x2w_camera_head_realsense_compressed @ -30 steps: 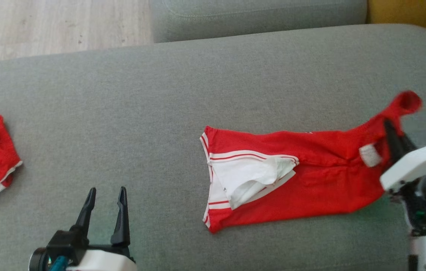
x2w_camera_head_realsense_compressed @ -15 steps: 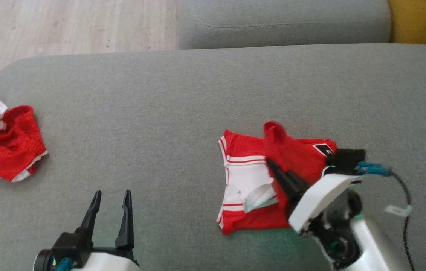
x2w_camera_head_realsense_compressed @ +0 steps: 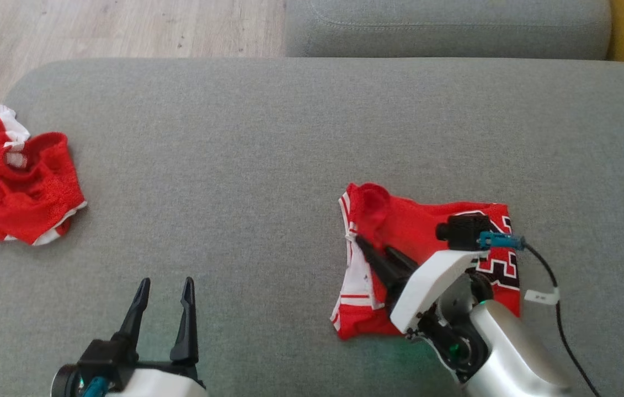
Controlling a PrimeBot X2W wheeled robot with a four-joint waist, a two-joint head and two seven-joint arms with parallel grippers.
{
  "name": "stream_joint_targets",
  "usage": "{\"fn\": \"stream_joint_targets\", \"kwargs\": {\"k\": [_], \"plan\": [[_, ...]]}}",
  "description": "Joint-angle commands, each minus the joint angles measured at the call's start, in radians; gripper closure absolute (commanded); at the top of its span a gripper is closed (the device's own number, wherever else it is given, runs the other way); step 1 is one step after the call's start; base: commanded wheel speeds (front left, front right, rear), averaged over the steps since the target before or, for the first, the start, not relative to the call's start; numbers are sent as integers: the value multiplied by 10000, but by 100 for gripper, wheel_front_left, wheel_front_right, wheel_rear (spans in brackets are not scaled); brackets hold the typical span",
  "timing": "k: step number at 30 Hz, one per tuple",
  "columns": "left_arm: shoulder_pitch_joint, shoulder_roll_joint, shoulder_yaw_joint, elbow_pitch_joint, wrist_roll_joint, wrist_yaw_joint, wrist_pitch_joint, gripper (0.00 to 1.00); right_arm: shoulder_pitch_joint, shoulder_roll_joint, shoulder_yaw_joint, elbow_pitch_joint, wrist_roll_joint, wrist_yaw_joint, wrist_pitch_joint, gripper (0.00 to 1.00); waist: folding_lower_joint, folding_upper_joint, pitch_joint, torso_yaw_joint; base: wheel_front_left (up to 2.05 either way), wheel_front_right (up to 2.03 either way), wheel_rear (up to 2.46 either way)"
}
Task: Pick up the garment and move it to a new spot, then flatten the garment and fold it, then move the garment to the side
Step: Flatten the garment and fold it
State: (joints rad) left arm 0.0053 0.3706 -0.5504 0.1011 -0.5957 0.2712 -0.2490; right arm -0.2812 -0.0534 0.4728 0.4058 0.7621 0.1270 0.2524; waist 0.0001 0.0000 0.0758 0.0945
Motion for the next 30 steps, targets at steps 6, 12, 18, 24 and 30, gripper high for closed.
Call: {"fn": "stream_joint_targets", "kwargs": {"k": [6,12,18,24,30], "plan": [[-543,14,312,-121,83,-64,-81,0,-649,31,538,-74,162,37,-922,0,-1,0,47,-127,0,0,0],[-643,-77,179,-61,173,-133,-90,0,-537,31,-469,-185,-1425,37,-2136,0,-1,0,-7,-412,0,0,0],[-979,-218,-49,14,292,-251,-47,0,112,31,-2041,-1057,-3264,37,-2765,0,-1,0,-162,-705,0,0,0],[-1054,-354,-106,115,252,-229,-33,0,1032,31,-3110,-2158,-4431,37,-2894,0,-1,0,-424,-970,0,0,0],[-670,-405,73,218,67,-155,-68,0,2086,31,-3738,-2738,-5067,37,-3118,0,-1,0,-759,-1067,0,0,0]]}}
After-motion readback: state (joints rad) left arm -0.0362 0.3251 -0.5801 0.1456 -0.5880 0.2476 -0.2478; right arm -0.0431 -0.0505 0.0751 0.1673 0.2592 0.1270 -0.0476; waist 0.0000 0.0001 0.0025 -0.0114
